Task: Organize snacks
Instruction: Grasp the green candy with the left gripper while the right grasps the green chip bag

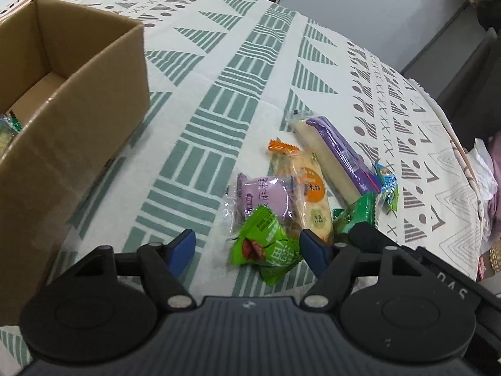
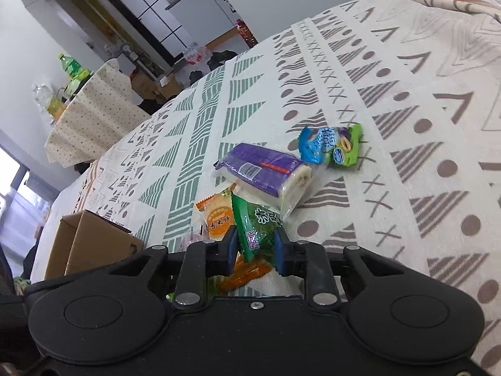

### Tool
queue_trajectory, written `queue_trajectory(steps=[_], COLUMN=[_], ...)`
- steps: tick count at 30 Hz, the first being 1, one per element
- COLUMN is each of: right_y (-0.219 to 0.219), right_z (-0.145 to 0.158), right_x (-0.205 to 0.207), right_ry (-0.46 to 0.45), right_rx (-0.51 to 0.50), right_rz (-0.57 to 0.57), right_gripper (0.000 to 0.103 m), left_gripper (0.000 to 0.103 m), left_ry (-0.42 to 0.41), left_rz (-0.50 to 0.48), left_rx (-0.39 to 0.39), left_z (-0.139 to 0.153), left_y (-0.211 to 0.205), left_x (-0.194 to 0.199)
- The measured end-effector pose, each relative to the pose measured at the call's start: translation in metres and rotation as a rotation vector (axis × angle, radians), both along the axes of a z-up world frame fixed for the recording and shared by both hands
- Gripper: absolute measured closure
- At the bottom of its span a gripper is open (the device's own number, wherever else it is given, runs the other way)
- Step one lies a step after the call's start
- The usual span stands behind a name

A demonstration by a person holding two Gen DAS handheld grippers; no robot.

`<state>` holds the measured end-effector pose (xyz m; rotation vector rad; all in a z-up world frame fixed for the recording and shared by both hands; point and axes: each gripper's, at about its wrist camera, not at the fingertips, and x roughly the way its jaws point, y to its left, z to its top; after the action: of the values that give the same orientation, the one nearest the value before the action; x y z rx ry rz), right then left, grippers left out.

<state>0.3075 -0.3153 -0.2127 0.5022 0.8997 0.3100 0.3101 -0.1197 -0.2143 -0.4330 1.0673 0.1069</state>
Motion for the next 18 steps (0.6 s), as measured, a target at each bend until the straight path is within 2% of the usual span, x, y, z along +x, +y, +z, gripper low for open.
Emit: queue_trajectory(steps=[1, 3, 6, 8, 12, 18], right_y=[-0.001, -0.004, -0.009, -0.015, -0.014, -0.011], right_z=[0.0, 0.002, 0.0, -0.001, 0.004, 0.011], right_x=[-0.002, -0.006, -0.011, -0.013, -0.017, -0.023], right_ry=[0.003, 0.008, 0.019, 0.038, 0.019, 0.02], right_rx=[0.0, 0.004, 0.013, 0.044, 0.0, 0.007], right_rz=[-0.005, -0.016, -0.037, -0.055, -0.072, -0.077], right_gripper=[0.08, 0.08, 0.08, 0.081, 0.081, 0.081], left_gripper=[0.038, 0.057, 0.073, 0.076, 0.078, 0.078], left_ry=[-0.008, -0.018, -0.02, -0.028, -0.06, -0.096], left_rz=[-0.007, -0.021, -0.015, 0.002, 0.023, 0.027], left_rx=[0.001, -0.032, -0.047, -0.059, -0.057, -0.067], left_z=[0.0, 0.0, 0.005, 0.009, 0.019, 0.04], left_y=[-0.001, -0.002, -0.002, 0.002, 0.009, 0.017], left_x=[0.0, 0.0, -0.001, -0.004, -0.01, -0.017])
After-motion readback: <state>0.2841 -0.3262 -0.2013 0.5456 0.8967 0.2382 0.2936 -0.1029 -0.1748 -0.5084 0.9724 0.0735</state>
